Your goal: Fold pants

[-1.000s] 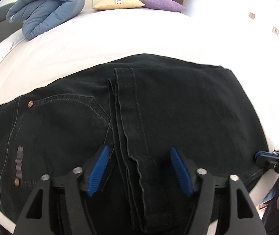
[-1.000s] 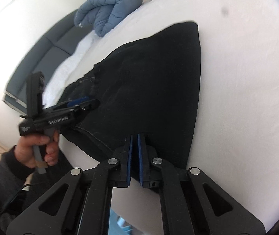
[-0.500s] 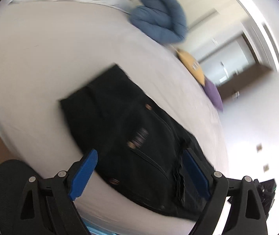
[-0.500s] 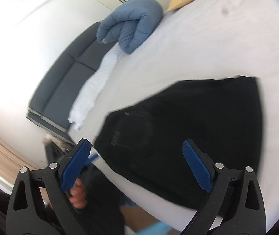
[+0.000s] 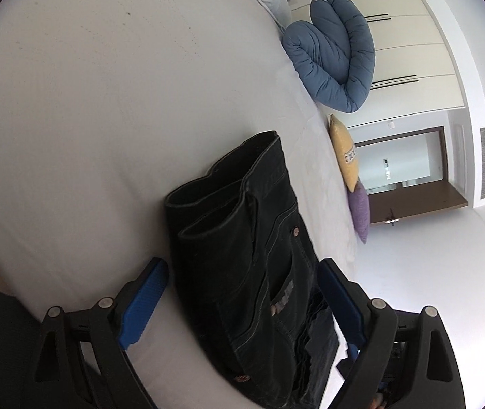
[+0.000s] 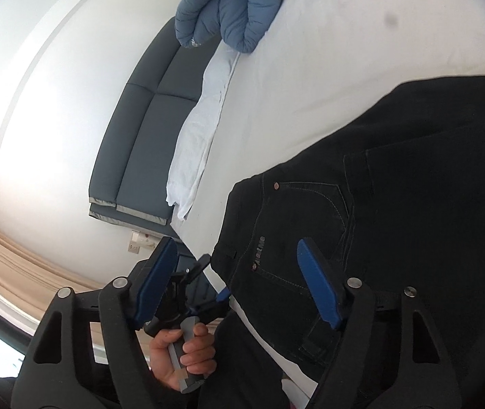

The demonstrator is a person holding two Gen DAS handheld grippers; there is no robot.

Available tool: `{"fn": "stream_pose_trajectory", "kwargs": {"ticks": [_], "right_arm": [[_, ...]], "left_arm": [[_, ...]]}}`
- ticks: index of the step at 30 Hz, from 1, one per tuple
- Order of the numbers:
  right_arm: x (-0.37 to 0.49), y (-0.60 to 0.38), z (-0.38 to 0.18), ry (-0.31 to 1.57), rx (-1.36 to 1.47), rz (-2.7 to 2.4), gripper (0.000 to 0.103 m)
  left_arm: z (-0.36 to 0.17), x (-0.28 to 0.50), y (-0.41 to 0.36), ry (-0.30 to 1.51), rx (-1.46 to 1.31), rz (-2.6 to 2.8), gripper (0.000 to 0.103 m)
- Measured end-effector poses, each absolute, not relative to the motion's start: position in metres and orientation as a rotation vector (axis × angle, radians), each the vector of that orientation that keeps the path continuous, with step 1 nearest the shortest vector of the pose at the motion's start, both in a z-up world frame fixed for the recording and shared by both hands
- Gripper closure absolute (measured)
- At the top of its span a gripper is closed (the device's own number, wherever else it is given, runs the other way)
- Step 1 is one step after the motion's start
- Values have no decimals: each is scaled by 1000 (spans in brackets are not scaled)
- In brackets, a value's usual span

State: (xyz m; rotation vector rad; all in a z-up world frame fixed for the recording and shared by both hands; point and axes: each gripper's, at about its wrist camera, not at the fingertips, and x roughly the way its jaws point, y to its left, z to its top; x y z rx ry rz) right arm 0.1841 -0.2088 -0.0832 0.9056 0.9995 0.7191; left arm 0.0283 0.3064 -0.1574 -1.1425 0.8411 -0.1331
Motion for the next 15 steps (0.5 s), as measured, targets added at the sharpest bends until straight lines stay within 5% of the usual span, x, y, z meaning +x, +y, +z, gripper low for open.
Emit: {"fn": "stream_pose_trajectory", "kwargs": {"ticks": [2,4,6,15], "right_arm": [[185,-209,-88,1011,912,714,31],[186,-212,-91,1025,903,714,31],[193,-211,-92,1055,893,712,31],[221,-196,-131,1267,812,652,31]], "left_arm": [[-157,34,307,841,-1157,-144,21],[-162,40,306,867,-1172,-159,56],[-169,47,303,885,-1209,-189,76],[-138,47,287,834,-1077,-184,88]]}}
